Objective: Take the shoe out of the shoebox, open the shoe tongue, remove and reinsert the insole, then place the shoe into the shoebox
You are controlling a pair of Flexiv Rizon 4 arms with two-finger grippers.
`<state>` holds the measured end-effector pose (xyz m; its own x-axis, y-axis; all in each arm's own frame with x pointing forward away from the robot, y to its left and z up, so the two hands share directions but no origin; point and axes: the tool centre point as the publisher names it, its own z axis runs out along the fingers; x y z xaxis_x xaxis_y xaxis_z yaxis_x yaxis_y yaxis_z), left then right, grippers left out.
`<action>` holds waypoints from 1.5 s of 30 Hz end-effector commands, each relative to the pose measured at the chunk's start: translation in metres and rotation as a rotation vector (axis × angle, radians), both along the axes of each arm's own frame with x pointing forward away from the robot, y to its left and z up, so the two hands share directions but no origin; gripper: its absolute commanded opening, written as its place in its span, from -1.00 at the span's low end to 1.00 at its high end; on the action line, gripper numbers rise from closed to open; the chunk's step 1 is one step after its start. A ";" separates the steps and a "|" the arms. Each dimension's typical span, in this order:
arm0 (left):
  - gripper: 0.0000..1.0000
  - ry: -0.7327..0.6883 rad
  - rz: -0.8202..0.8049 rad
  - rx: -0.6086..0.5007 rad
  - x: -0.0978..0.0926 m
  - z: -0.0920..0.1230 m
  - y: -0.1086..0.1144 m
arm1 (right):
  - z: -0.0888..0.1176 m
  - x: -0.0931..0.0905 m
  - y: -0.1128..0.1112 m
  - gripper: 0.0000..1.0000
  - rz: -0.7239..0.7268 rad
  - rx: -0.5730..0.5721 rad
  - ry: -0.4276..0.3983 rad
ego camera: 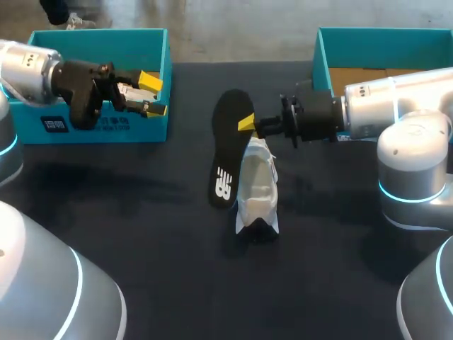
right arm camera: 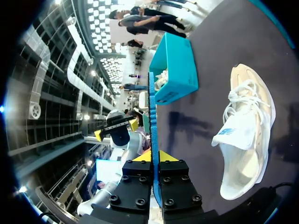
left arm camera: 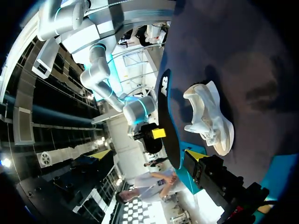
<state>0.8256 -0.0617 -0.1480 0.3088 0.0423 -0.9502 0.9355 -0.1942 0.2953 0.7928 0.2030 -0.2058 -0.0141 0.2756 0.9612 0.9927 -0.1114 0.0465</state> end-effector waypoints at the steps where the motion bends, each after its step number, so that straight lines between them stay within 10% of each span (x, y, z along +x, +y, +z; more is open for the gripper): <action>1: 1.00 0.000 0.021 -0.033 -0.007 -0.014 -0.006 | 0.001 0.000 0.001 -1.00 -0.001 -0.007 0.002; 21: 1.00 -0.013 0.053 -0.161 -0.017 -0.058 -0.033 | 0.001 0.000 0.001 -1.00 -0.001 -0.007 0.002; 37: 1.00 -0.023 0.065 -0.222 -0.023 -0.054 -0.064 | 0.001 0.000 0.001 -1.00 -0.001 -0.007 0.002; 45: 0.67 -0.018 0.059 -0.220 -0.029 -0.061 -0.075 | 0.001 0.000 0.001 -1.00 -0.001 -0.007 0.002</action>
<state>0.7971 -0.1331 -0.2071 0.3255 -0.1450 -0.9344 0.9379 -0.0759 0.3385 0.7928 0.2028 -0.2058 -0.0140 0.2756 0.9612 0.9927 -0.1115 0.0464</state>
